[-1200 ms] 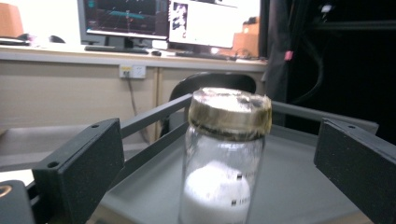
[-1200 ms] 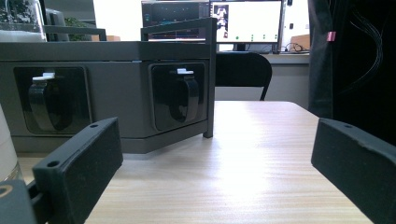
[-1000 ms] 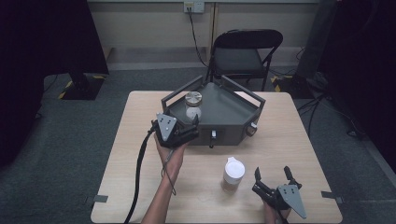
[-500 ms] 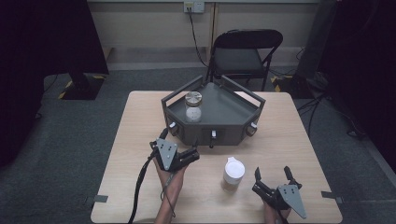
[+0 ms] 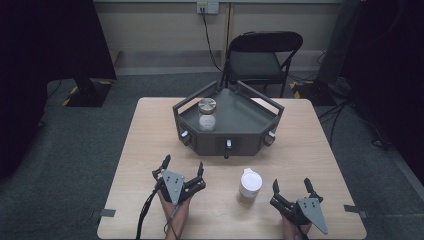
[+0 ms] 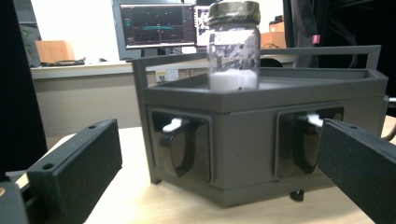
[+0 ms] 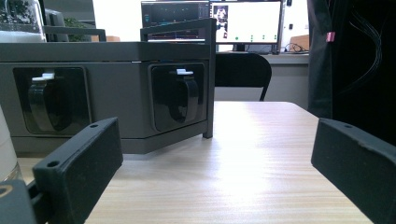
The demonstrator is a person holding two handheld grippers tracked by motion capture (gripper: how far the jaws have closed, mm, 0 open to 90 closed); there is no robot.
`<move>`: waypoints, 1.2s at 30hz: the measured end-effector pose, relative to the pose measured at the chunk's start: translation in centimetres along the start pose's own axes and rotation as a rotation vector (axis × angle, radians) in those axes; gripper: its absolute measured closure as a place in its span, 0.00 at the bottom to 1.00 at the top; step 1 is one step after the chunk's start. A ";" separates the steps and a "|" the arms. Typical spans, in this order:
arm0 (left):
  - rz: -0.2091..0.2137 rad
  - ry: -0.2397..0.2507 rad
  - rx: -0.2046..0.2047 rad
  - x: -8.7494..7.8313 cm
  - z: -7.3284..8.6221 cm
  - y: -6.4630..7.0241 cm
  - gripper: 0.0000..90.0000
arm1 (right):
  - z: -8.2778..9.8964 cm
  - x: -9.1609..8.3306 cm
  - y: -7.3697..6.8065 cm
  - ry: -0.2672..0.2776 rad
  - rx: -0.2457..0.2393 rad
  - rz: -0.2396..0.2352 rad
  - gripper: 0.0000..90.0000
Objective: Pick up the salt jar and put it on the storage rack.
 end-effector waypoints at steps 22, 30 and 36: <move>-0.031 0.010 -0.031 -1.8 3.7 -0.3 0.00 | 0.0 0.0 0.0 0.001 0.001 0.001 0.01; -0.053 0.010 0.004 -2.0 4.8 0.2 0.00 | 0.0 0.0 0.0 0.000 0.000 -0.002 0.01; -0.043 -0.006 -0.014 -1.9 4.7 0.0 0.00 | 0.0 0.0 0.0 0.000 0.000 -0.001 0.01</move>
Point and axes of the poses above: each handheld gripper's, and its own axes: x roughly forward along the jaws, z roughly out of its underside, y roughly to its right, the point moved 6 cm from there along x, roughly forward along the jaws, and after that the axes turned 2 degrees about z, right-handed, at the moved point
